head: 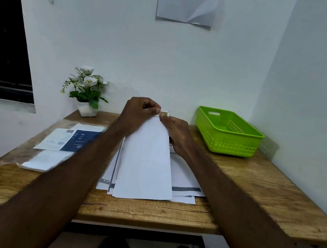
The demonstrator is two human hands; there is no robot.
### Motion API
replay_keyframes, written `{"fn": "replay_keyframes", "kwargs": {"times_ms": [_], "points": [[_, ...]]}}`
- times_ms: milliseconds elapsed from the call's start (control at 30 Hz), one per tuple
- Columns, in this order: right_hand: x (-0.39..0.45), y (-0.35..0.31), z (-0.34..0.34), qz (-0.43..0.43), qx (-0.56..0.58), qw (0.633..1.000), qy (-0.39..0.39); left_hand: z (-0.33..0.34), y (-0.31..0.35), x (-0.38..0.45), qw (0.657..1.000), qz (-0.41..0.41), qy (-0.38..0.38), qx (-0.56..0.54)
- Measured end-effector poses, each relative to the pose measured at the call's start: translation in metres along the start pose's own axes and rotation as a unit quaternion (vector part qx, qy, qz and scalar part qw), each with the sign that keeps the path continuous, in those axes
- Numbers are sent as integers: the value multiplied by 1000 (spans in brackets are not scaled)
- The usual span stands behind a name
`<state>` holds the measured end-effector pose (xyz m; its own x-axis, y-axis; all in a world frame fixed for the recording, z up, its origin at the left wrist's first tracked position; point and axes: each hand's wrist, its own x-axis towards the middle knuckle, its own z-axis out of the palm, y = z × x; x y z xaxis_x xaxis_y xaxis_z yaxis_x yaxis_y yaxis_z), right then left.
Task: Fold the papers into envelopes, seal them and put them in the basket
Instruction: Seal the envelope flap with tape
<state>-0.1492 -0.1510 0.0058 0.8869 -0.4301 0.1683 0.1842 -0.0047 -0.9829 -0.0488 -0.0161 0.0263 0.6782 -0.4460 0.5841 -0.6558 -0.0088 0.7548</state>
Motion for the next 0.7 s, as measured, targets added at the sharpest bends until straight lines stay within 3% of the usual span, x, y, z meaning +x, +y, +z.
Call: {"fn": "replay_keyframes", "kwargs": {"times_ms": [200,300,400,700], "points": [[2,-2,4,7,33,998,47,-8,6,3,999,-27,41,-9],[0,-7,5,3,51,996,70,-14,7,3,987,-145,69,-14],[0,-9,1,-11,48,995,82,-14,6,-4,958,-246,3,-146],[1,-18,-2,-19,31,995,98,-5,11,-12,950,-226,3,-217]]}}
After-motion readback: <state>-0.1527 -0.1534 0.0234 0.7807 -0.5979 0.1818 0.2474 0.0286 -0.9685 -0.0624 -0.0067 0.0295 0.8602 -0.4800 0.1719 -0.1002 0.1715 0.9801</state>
